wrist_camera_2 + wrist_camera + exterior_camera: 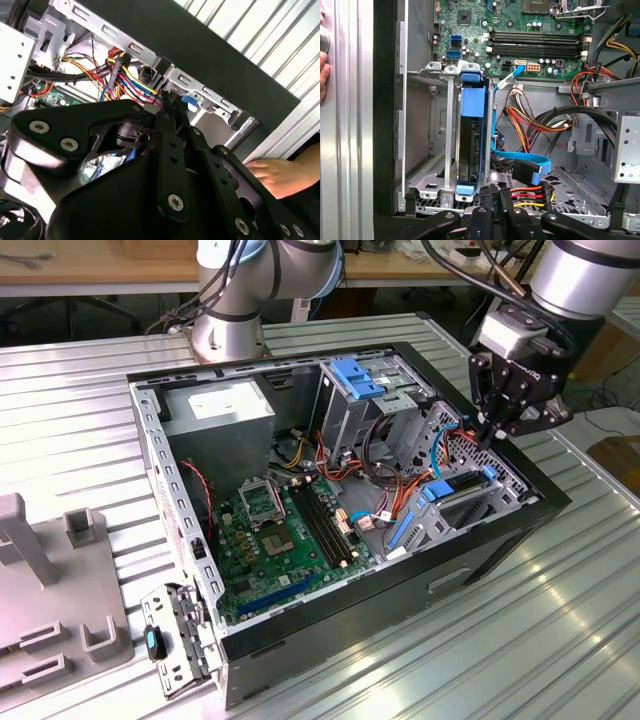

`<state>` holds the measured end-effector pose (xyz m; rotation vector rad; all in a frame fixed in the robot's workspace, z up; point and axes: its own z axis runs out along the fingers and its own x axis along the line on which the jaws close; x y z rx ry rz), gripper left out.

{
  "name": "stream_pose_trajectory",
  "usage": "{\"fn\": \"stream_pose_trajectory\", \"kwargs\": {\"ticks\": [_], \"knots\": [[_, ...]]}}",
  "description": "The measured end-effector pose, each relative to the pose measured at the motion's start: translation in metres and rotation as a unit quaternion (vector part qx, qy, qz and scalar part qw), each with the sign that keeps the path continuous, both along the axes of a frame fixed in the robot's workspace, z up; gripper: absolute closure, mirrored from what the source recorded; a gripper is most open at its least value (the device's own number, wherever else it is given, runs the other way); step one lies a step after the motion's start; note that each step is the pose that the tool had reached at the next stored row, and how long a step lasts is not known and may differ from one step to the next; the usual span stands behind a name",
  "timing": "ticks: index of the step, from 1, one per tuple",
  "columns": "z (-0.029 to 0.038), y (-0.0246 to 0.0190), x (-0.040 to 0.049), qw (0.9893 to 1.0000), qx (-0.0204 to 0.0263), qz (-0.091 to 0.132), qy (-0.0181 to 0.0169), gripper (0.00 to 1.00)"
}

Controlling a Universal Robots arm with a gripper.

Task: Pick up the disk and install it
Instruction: 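Insert the first disk wire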

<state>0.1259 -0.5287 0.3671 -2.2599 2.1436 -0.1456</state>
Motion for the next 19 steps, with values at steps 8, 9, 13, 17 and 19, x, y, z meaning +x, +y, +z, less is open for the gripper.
{"fn": "stream_pose_trajectory", "kwargs": {"ticks": [8,9,13,17,19], "knots": [[-0.0018,-0.0133,-0.0113,0.9998,0.0199,0.000,0.0001,0.83],[-0.0024,-0.0140,-0.0124,0.9998,0.0201,0.000,0.0000,0.83],[-0.0037,-0.0180,-0.0127,0.9998,0.0218,0.001,-0.0002,0.83],[-0.0084,-0.0184,-0.0170,0.9998,0.0219,0.000,-0.0011,0.83],[-0.0211,-0.0248,-0.0222,0.9997,0.0220,0.001,-0.0064,0.83]]}}
